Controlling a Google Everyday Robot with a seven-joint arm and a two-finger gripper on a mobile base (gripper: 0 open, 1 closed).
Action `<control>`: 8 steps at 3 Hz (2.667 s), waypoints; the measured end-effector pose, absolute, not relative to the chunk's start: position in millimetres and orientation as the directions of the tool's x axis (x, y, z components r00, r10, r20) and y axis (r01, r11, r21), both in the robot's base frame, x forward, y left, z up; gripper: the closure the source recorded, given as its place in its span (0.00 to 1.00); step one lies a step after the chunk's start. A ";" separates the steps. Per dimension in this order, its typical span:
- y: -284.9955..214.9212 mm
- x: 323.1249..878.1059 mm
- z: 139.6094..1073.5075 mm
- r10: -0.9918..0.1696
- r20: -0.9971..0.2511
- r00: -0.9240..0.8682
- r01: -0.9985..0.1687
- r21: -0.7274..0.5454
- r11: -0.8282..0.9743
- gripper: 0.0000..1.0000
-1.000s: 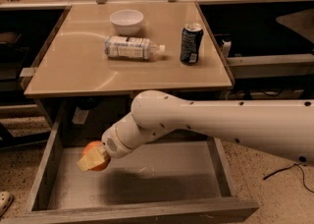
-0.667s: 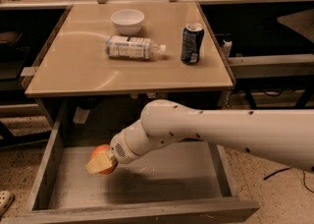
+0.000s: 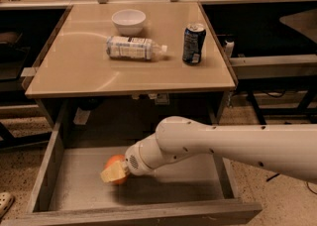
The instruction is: Place orange into top drawer
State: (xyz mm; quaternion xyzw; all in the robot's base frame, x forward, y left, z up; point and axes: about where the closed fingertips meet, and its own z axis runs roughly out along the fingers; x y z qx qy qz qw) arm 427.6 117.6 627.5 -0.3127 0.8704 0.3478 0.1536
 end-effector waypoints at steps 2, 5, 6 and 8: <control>104.7 424.1 602.7 -0.414 -0.453 -0.790 -0.610 0.512 0.605 1.00; 104.8 424.0 603.2 -0.414 -0.453 -0.790 -0.610 0.512 0.605 0.34; 104.8 424.0 603.2 -0.414 -0.453 -0.790 -0.610 0.512 0.605 0.11; 104.8 424.0 603.2 -0.414 -0.453 -0.790 -0.610 0.512 0.605 0.00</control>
Offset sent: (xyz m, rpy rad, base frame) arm -0.0016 -0.0191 -0.0416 -0.0606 0.0356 -0.0727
